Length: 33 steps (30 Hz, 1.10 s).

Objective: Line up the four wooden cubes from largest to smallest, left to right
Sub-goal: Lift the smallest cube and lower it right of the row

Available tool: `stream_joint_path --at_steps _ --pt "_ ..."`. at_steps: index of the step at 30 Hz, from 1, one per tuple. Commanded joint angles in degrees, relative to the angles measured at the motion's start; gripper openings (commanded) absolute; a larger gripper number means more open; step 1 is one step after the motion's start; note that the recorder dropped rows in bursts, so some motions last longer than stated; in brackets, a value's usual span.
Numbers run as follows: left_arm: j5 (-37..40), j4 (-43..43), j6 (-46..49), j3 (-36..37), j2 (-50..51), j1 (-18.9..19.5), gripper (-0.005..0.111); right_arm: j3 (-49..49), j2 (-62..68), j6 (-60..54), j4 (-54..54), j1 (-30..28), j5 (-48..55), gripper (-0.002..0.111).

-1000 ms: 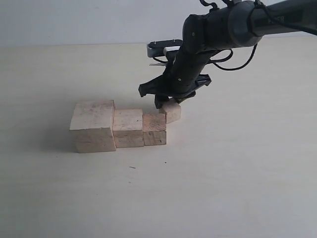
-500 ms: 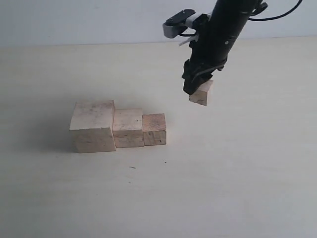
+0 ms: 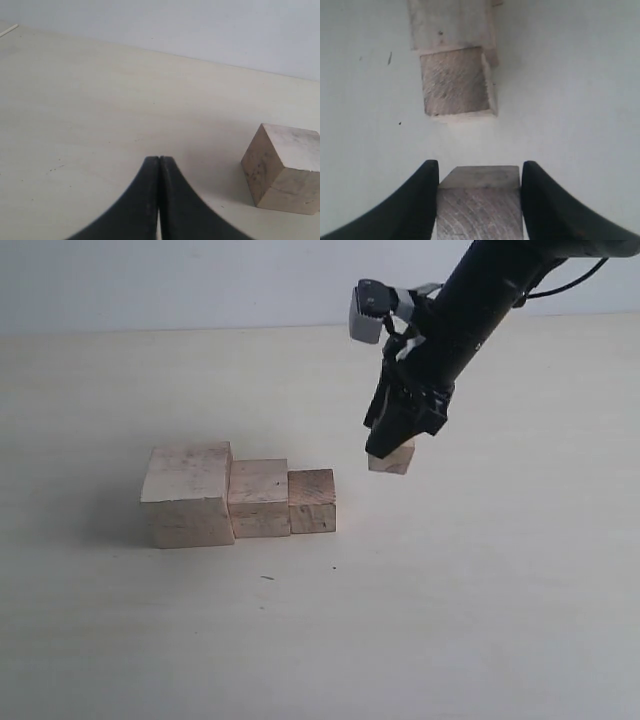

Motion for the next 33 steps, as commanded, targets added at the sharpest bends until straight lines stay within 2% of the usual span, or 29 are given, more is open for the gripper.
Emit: stream_joint_path --at_steps 1,5,22,24,33 --pt "-0.33 -0.22 -0.27 0.03 -0.26 -0.34 0.0 3.2 0.02 -6.65 2.16 -0.03 -0.86 0.0" --pt "-0.33 -0.22 -0.27 0.03 -0.26 -0.34 0.0 3.9 0.02 -7.06 6.24 -0.03 -1.88 0.0" --pt "-0.33 -0.22 -0.27 0.03 -0.26 -0.34 0.0 3.9 3.89 -7.79 5.63 2.25 -3.85 0.0" --pt "-0.33 -0.22 -0.27 0.03 -0.26 -0.34 0.0 3.9 3.89 -6.79 5.63 2.25 -3.85 0.005" --pt "-0.33 -0.22 -0.27 0.03 -0.26 -0.34 0.0 3.9 3.89 -6.59 6.6 2.25 -3.73 0.045"
